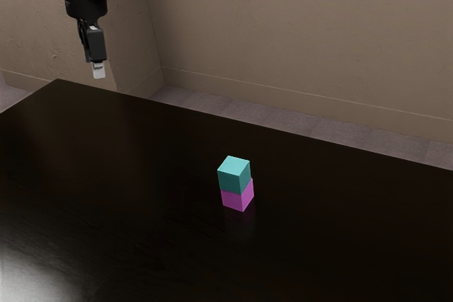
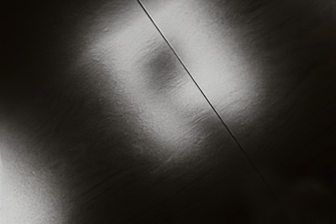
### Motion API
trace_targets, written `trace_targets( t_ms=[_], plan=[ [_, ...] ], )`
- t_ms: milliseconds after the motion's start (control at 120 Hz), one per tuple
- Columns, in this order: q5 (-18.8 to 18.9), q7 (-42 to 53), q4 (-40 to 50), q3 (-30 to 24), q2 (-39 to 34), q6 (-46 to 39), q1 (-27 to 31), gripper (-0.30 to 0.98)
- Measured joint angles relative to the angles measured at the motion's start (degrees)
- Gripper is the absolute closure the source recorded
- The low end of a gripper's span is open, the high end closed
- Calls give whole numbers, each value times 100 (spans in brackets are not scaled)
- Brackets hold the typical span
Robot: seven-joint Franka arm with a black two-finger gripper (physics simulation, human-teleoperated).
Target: Pick up the blue block with one arm, and put the blue block on the table with one arm
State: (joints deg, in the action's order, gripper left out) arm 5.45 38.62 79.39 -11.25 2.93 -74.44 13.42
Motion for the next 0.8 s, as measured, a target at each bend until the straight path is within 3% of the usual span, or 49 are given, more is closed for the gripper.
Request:
trace_targets(
  t_ms=[317, 392, 450, 542, 658, 717, 800],
  plan=[
    [14, 20, -85, -21, -35, 11, 17, 0],
    [16, -163, -707, -134, -695, 115, 219, 0],
    [9, -620, -658, -411, -1202, 259, 195, 0],
    [-96, -1602, 475, -565, -2028, 479, -41, 0],
    [-257, -2741, 2332, -534, -2340, 272, -68, 0],
    [-266, -3237, 3413, 130, -2401, -255, -729, 0],
    [-271, -3846, 4088, 960, -2234, -872, -1512, 0]
  ],
)
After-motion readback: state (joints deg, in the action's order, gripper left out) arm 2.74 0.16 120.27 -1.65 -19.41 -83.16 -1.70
